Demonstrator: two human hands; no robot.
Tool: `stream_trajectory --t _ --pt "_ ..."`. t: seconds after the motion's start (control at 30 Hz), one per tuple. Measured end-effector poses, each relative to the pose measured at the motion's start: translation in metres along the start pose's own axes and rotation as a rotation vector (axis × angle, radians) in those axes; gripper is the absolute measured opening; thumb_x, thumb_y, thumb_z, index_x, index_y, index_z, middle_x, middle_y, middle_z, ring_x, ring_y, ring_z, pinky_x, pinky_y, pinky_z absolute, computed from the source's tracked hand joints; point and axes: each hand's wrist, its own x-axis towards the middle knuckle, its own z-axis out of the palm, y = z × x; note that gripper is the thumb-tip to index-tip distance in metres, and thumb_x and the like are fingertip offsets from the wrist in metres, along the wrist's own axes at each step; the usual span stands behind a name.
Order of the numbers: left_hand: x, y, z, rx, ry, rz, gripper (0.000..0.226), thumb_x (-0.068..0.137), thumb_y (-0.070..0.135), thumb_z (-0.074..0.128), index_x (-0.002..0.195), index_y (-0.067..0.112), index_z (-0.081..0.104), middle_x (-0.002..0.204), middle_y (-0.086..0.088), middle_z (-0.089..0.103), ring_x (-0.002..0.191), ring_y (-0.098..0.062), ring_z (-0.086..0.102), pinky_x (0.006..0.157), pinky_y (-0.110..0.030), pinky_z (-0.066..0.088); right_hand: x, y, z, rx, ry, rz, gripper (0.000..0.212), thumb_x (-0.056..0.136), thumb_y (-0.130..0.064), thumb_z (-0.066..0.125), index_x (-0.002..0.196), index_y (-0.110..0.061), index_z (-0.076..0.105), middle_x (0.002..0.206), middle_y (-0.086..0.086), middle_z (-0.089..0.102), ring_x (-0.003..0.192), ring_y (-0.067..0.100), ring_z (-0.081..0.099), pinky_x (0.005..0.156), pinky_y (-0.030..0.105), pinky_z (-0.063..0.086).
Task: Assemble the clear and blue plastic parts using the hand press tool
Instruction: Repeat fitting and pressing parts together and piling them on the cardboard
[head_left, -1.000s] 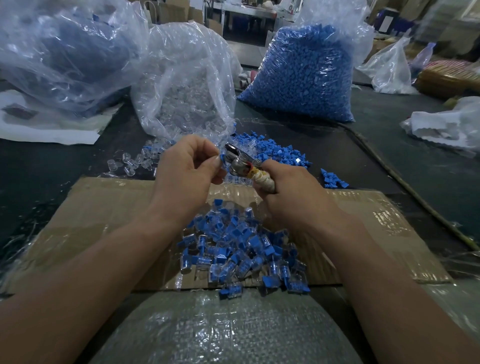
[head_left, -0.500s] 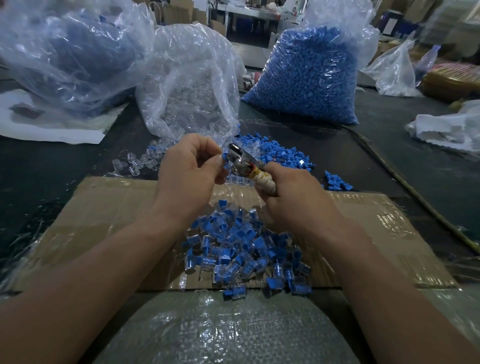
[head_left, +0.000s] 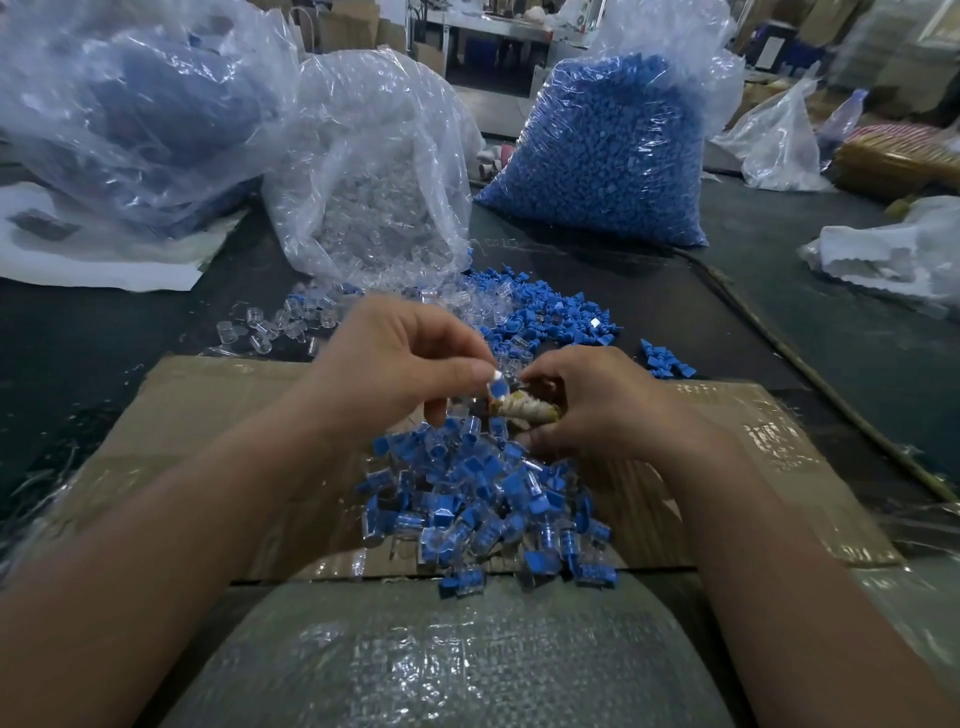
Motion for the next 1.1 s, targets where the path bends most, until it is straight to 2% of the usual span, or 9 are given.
stream_trajectory --t 0.13,0.2,0.33,0.43,0.5,0.6,0.73,0.93,1.1 --pt "0.001 -0.003 0.001 0.056 -0.167 -0.059 0.014 0.057 0.027 0.068 0.065 0.016 0.073 0.056 -0.001 0.066 0.041 -0.006 0.048 0.039 -0.015 0.04 0.002 0.006 -0.001 -0.057 -0.05 -0.015 0.058 0.062 -0.042 0.079 0.114 -0.029 0.057 0.084 -0.021 0.044 0.077 -0.003 0.042 0.061 0.018 0.031" --pt "0.0 -0.004 0.001 0.06 -0.187 -0.069 0.018 0.058 0.033 0.068 0.066 0.017 0.073 0.055 0.0 0.065 0.04 -0.004 0.045 0.038 -0.014 0.037 0.001 0.011 -0.004 0.017 -0.064 0.004 0.056 0.065 -0.046 0.076 0.116 -0.031 0.057 0.086 -0.023 0.047 0.08 -0.004 0.044 0.063 0.018 0.032" --pt "0.007 -0.01 -0.01 0.084 0.137 -0.082 0.004 0.071 0.016 0.068 0.069 0.019 0.07 0.061 -0.004 0.064 0.037 0.002 0.044 0.04 -0.009 0.038 0.002 0.017 -0.006 0.089 -0.009 0.012 0.031 0.081 -0.045 0.063 0.109 -0.032 0.062 0.09 -0.022 0.055 0.081 -0.006 0.047 0.065 0.021 0.035" --pt "0.015 -0.02 -0.03 0.365 0.411 -0.067 0.02 0.079 0.0 0.065 0.088 0.017 0.069 0.073 0.005 0.064 0.053 0.004 0.055 0.054 -0.01 0.042 0.006 0.014 -0.005 0.072 0.086 -0.01 0.02 0.088 -0.037 0.057 0.102 -0.026 0.064 0.078 -0.023 0.05 0.075 -0.006 0.045 0.062 0.017 0.035" --pt "0.017 -0.025 -0.038 0.482 0.471 -0.096 0.023 0.08 0.0 0.064 0.094 0.017 0.07 0.076 0.007 0.064 0.064 -0.001 0.057 0.062 -0.016 0.041 0.009 0.015 -0.005 0.067 0.231 -0.009 0.018 0.088 -0.035 0.057 0.096 -0.023 0.067 0.072 -0.024 0.048 0.07 -0.006 0.046 0.059 0.014 0.033" --pt "0.017 -0.031 -0.038 0.641 0.448 -0.147 0.023 0.079 0.008 0.067 0.1 0.016 0.07 0.085 0.001 0.067 0.077 -0.012 0.06 0.078 -0.025 0.043 0.01 0.018 -0.005 0.056 0.437 0.041 0.017 0.088 -0.032 0.058 0.089 -0.02 0.07 0.063 -0.022 0.05 0.064 -0.002 0.051 0.056 0.017 0.038" --pt "0.018 -0.034 -0.036 0.805 0.29 -0.222 0.023 0.079 0.017 0.07 0.102 0.018 0.07 0.089 0.0 0.065 0.084 -0.015 0.057 0.083 -0.027 0.042 0.013 0.023 -0.005 0.082 0.548 0.121 0.018 0.088 -0.032 0.059 0.084 -0.019 0.07 0.062 -0.011 0.059 0.062 0.005 0.057 0.062 0.027 0.047" --pt "0.019 -0.037 -0.034 0.865 0.305 -0.184 0.009 0.081 0.015 0.068 0.089 0.018 0.072 0.083 0.002 0.064 0.079 -0.012 0.054 0.081 -0.029 0.043 0.021 0.033 -0.003 0.064 0.532 0.203 0.019 0.09 -0.033 0.056 0.08 -0.021 0.067 0.062 -0.012 0.055 0.062 0.005 0.054 0.059 0.026 0.041" --pt "0.018 -0.033 -0.027 0.79 0.39 -0.075 0.008 0.088 0.013 0.059 0.083 0.019 0.061 0.077 0.009 0.057 0.072 -0.008 0.051 0.07 -0.02 0.037 0.029 0.039 0.0 0.04 0.494 0.23 0.015 0.09 -0.029 0.056 0.093 -0.02 0.067 0.086 -0.005 0.064 0.077 0.01 0.055 0.069 0.031 0.045"
